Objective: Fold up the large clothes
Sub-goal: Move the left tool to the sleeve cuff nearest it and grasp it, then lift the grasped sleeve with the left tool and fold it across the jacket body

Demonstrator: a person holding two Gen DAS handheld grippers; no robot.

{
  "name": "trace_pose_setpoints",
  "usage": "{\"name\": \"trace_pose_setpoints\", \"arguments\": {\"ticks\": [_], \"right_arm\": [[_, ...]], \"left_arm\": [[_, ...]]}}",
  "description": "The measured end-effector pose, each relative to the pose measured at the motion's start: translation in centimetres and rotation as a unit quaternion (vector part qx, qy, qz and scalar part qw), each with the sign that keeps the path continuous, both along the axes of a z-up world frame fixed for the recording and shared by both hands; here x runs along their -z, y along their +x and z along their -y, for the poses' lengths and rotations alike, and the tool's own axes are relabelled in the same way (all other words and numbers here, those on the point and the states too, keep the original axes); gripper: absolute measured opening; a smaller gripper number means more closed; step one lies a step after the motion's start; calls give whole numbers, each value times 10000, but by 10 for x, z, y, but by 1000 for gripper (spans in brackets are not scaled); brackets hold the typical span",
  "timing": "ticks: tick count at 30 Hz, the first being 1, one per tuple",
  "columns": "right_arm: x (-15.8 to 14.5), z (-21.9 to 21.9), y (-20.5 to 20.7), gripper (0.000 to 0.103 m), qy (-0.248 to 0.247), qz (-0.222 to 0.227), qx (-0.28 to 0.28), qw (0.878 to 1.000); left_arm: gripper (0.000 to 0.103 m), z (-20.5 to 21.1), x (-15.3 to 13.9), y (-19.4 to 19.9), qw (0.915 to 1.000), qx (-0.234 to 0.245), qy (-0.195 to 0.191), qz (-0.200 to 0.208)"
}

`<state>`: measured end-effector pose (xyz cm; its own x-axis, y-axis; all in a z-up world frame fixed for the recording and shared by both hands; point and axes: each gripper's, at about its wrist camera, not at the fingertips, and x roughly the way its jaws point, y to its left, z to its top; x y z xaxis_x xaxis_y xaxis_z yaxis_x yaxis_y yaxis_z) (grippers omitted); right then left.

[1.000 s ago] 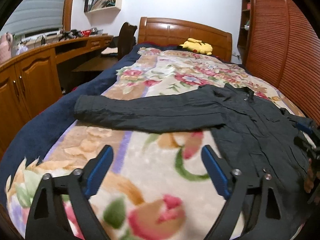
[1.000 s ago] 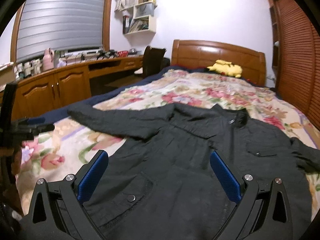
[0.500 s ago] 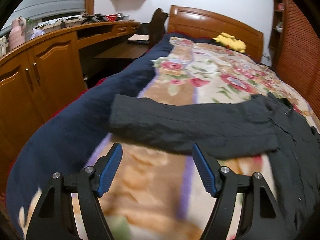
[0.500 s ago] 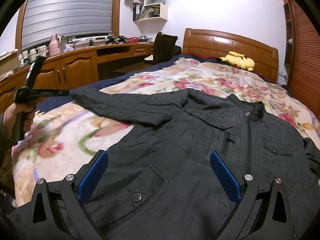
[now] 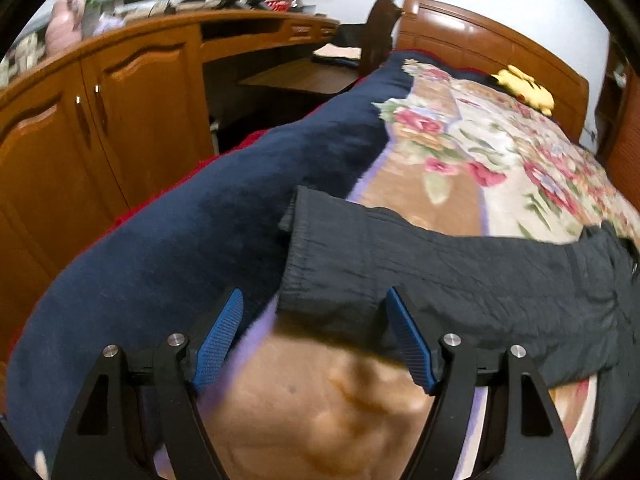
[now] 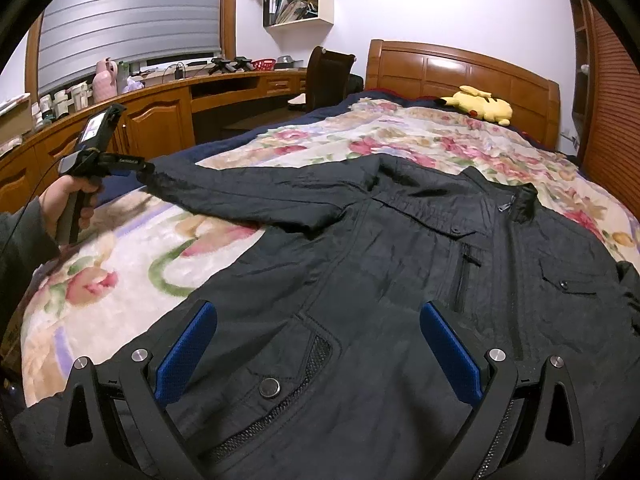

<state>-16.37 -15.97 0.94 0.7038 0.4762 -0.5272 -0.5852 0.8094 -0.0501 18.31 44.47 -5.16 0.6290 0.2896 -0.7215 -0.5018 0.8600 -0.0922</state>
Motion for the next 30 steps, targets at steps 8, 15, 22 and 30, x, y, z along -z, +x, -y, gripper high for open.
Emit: {"name": "trace_pose_setpoints", "arguments": {"ticks": [8, 15, 22, 30], "right_arm": [[1, -2, 0, 101, -56, 6, -20, 10000], [2, -4, -2, 101, -103, 55, -26, 9999], [-12, 17, -11, 101, 355, 61, -56, 9993], [-34, 69, -21, 101, 640, 246, 124, 9976]], "left_arm": [[61, -9, 24, 9, 9972, 227, -708, -52], [22, 36, -9, 7, 9966, 798, -93, -156], [21, 122, -90, -16, 9902, 1202, 546, 449], [20, 216, -139, -32, 9751, 1901, 515, 1023]]}}
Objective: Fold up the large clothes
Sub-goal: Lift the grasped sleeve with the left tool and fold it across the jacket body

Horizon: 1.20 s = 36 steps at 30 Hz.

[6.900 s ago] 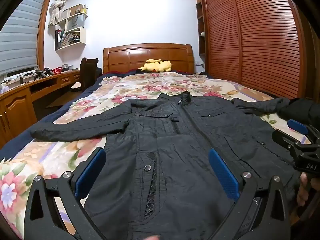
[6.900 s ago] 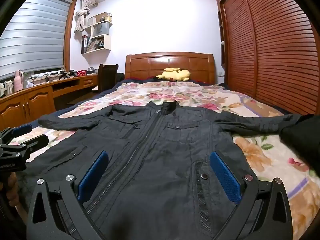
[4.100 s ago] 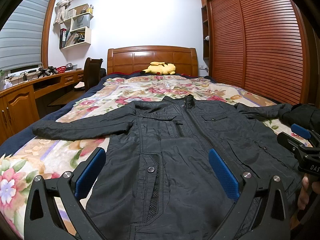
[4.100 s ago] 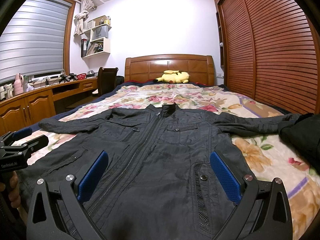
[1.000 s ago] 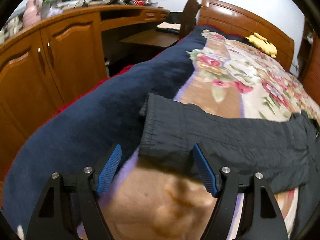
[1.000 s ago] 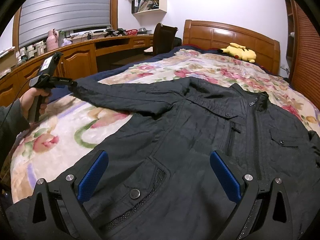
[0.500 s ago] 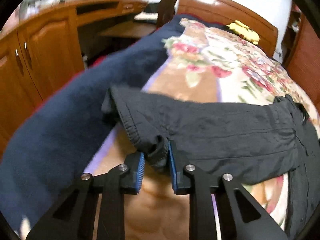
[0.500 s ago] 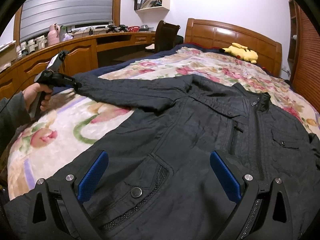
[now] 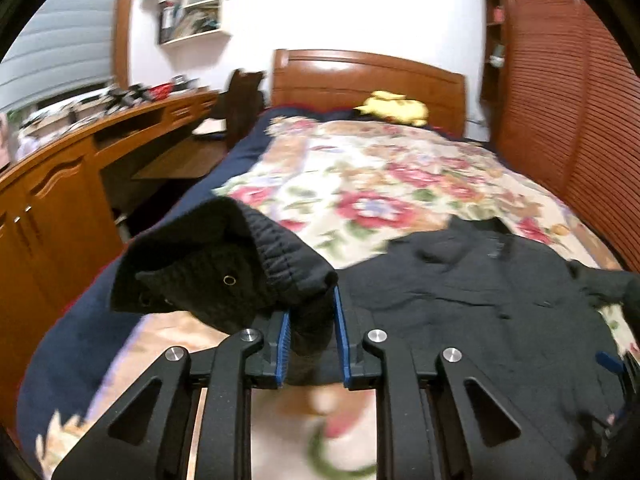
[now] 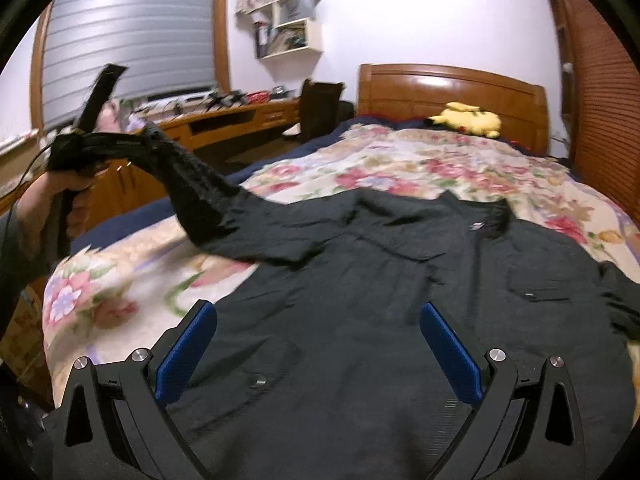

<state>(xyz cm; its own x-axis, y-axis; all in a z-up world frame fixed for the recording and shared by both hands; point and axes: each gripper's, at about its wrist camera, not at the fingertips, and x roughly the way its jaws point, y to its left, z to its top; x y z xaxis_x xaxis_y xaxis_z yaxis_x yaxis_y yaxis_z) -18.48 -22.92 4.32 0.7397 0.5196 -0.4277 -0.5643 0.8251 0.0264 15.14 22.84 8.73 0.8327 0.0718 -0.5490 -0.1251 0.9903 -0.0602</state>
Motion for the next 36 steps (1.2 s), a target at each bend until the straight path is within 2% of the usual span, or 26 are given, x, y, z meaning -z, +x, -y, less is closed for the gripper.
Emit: {"name": "trace_pose_setpoints", "arguments": {"ticks": [9, 13, 16, 17, 19, 20, 23, 30, 36], "right_arm": [[3, 61, -3, 101, -142, 111, 609, 9980], [7, 77, -10, 101, -165, 51, 819, 9965], [8, 85, -12, 101, -128, 4, 930, 9956], [7, 84, -11, 101, -120, -14, 946, 9954], [1, 78, -13, 101, -119, -61, 966, 9952], [-3, 75, -12, 101, -124, -85, 967, 9952], [-6, 70, -12, 101, -180, -117, 934, 9954], [-7, 68, -9, 94, -17, -212, 629, 9978], [-4, 54, -8, 87, 7, -246, 282, 9993]], "left_arm": [[19, 101, 2, -16, 9950, 998, 14, 53], [19, 135, 8, -28, 9897, 1412, -194, 103], [33, 152, 23, -36, 9865, 1586, -401, 21], [43, 156, 30, -41, 9868, 1570, -399, 18], [47, 163, 39, -49, 9874, 1547, -337, 35], [52, 163, 43, -56, 9879, 1521, -309, 41], [80, 162, 49, -73, 9905, 1363, -166, 121], [82, 143, 56, -95, 9952, 957, 43, 212], [82, 124, 68, -108, 9950, 980, 26, 189]]}}
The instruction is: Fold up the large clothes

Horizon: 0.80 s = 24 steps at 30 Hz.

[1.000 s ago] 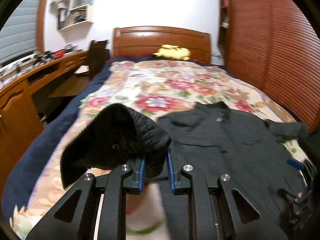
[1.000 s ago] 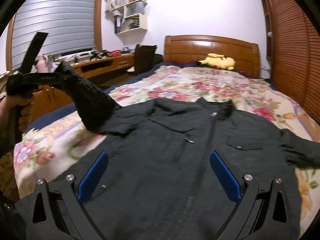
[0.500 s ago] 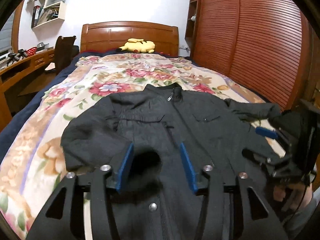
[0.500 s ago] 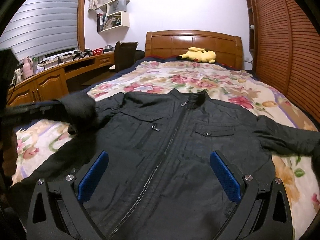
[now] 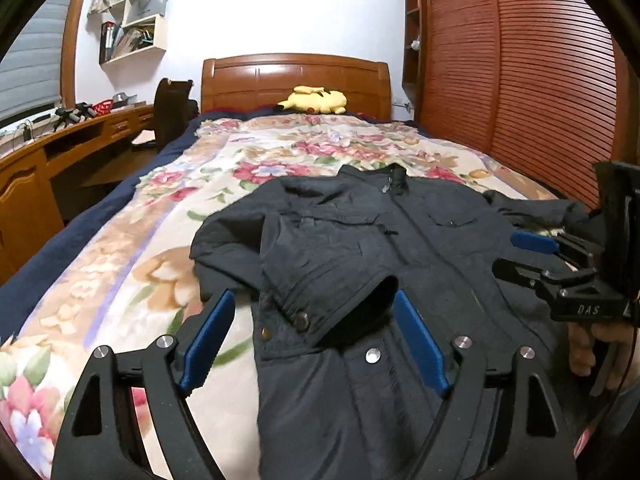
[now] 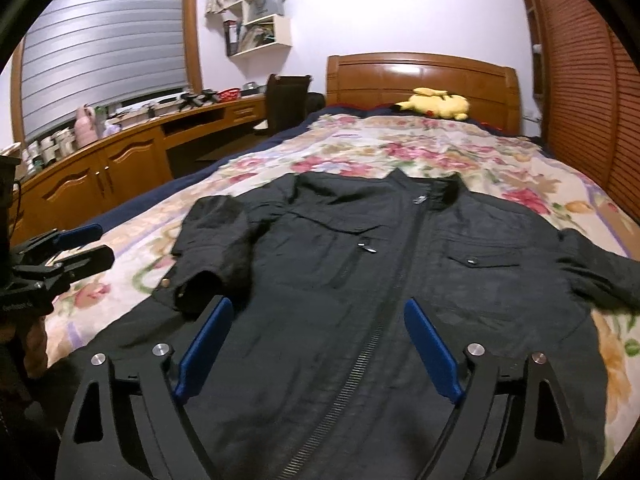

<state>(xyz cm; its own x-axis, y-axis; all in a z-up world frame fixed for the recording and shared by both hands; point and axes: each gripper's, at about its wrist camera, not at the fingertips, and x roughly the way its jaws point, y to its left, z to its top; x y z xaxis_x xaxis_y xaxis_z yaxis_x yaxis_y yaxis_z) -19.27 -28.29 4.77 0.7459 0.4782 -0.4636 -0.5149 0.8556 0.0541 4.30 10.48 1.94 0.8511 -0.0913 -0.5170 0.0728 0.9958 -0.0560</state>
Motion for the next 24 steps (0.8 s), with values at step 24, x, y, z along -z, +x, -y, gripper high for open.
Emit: {"name": "trace_pose_setpoints", "arguments": {"ticks": [24], "right_arm": [[20, -96, 83, 58, -1037, -731, -804, 9887]], "left_arm": [[82, -73, 9, -13, 9993, -305, -186, 120]]}}
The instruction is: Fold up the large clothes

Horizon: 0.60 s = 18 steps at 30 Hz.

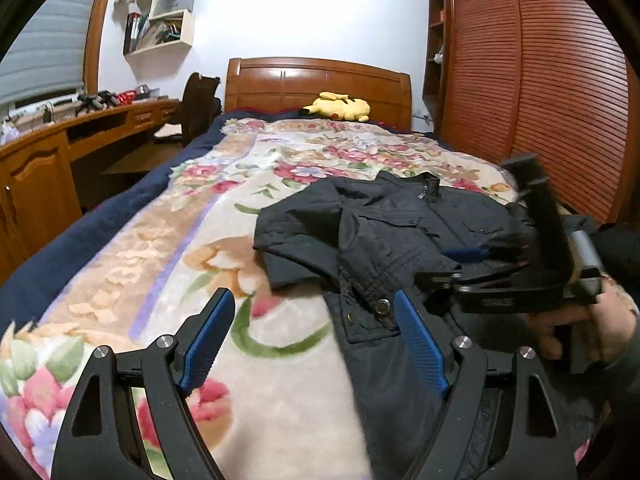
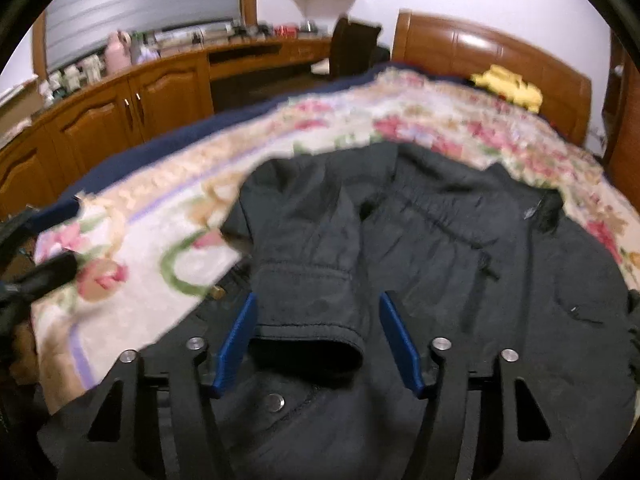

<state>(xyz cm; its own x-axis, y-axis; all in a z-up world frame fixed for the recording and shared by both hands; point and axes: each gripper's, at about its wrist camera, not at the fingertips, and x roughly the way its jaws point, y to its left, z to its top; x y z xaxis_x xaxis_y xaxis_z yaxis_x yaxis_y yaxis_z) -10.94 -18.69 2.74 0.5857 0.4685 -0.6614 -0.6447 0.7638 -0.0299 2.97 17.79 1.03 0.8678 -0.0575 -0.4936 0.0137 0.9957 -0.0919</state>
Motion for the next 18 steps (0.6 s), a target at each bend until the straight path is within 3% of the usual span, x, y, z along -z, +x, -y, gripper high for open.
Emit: {"name": "trace_pose_setpoints", "arguments": {"ticks": [2, 5, 10, 18], "right_arm": [[12, 1, 14, 29, -121, -195, 47, 9997], [18, 13, 26, 11, -75, -488, -3, 9988], [-4, 39, 17, 7, -165, -16, 28, 9999], [-45, 130, 0, 7, 18, 738, 576, 9956]], "left_arm": [[82, -1, 0, 0, 10000, 26, -12, 20], [82, 0, 0, -1, 10000, 48, -14, 31], [82, 10, 1, 0, 9999, 113, 89, 3], [82, 32, -6, -5, 9994, 331, 67, 115]]}}
